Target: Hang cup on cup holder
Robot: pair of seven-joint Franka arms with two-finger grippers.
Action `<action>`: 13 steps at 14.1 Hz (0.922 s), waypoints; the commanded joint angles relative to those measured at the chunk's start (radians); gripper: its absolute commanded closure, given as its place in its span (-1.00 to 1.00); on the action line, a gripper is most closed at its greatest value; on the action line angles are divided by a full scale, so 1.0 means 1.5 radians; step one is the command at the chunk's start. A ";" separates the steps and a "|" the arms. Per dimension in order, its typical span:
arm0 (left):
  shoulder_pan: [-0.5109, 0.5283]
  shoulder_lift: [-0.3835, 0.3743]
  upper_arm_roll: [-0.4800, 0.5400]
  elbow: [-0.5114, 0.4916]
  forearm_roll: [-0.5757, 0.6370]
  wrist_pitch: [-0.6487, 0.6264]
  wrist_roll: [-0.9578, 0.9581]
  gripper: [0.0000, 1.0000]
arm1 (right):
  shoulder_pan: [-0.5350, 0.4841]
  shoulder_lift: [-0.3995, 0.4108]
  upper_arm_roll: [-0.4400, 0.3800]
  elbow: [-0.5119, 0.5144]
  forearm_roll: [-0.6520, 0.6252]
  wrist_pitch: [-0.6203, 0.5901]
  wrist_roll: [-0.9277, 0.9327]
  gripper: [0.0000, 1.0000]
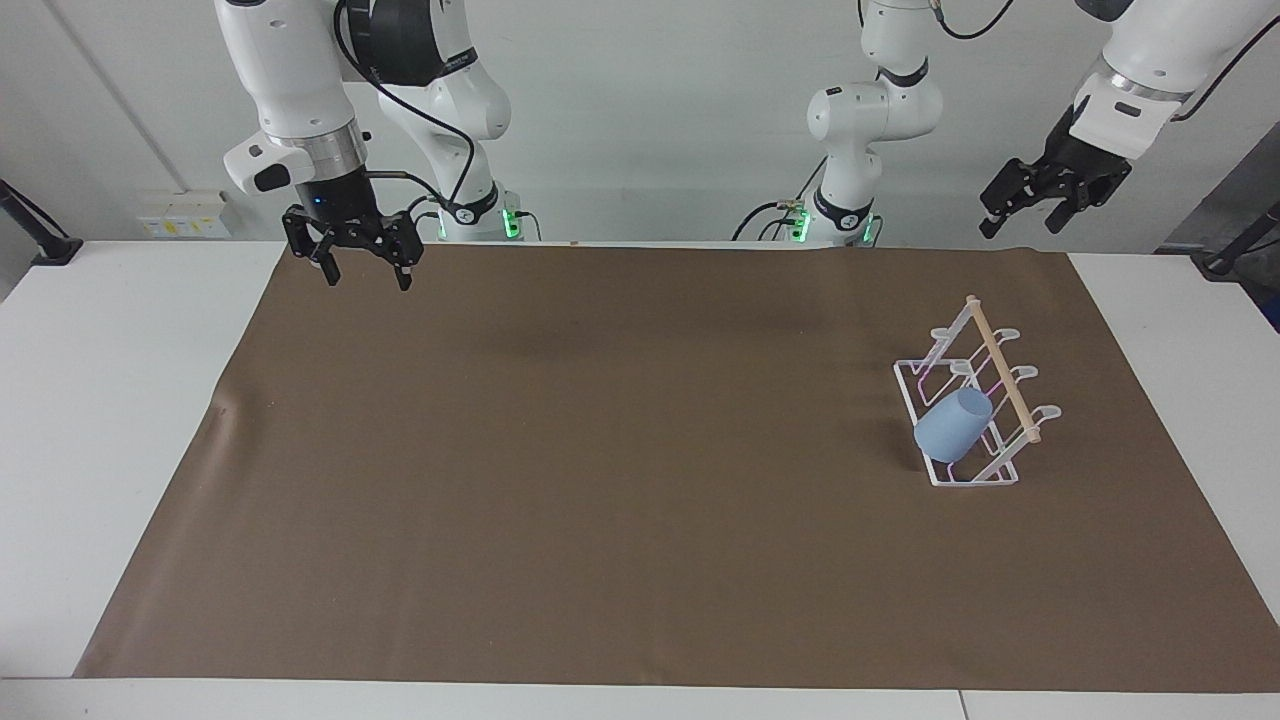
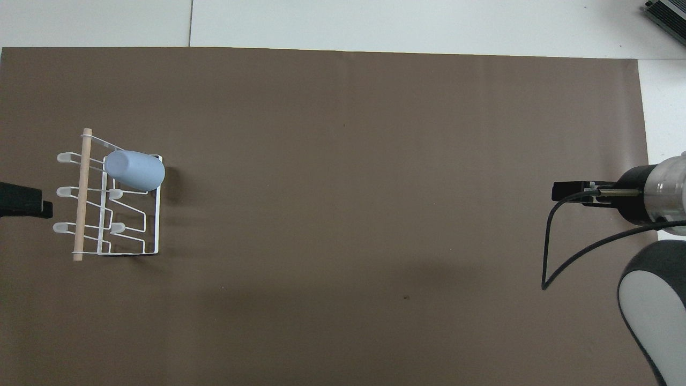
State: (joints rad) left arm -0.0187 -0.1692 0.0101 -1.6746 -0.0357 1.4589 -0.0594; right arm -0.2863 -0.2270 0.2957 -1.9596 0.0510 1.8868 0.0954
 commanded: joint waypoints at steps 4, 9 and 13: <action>-0.057 0.042 0.019 0.104 0.031 -0.088 0.068 -1.00 | -0.009 -0.008 0.002 0.002 0.018 -0.011 -0.018 -1.00; -0.049 0.020 0.011 0.055 0.020 0.003 0.066 -1.00 | -0.011 -0.008 0.002 0.002 0.018 -0.011 -0.018 -1.00; -0.049 0.051 -0.015 0.059 0.019 0.016 0.071 -1.00 | -0.009 -0.009 0.003 0.000 0.018 -0.016 -0.019 -1.00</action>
State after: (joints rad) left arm -0.0947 -0.1004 -0.0016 -1.5771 -0.0037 1.4556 0.0272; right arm -0.2864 -0.2270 0.2950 -1.9596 0.0510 1.8854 0.0953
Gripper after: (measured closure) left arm 0.000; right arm 0.000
